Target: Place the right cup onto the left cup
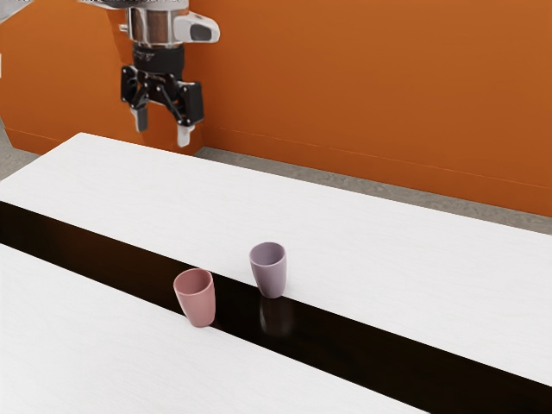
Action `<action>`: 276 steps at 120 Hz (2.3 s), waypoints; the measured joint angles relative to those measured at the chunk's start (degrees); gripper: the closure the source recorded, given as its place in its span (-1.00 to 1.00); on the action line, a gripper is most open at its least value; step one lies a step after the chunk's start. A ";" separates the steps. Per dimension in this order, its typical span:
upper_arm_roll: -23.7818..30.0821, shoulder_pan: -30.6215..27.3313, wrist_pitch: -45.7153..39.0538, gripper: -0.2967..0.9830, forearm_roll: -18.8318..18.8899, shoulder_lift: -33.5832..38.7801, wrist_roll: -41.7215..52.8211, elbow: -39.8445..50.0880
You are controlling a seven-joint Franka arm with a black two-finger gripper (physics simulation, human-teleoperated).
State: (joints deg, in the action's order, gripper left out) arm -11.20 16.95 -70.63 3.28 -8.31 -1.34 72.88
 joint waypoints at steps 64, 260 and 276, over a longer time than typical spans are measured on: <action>0.04 -0.46 -24.00 -0.54 -4.60 -16.42 -0.97 5.34; 0.96 -0.67 -55.69 0.64 -8.39 -21.08 -2.25 24.03; 0.85 -0.50 -55.18 0.67 -7.48 -17.66 -2.47 24.07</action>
State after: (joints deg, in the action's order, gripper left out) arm -10.35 16.45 -125.81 -4.21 -25.98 -3.81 96.94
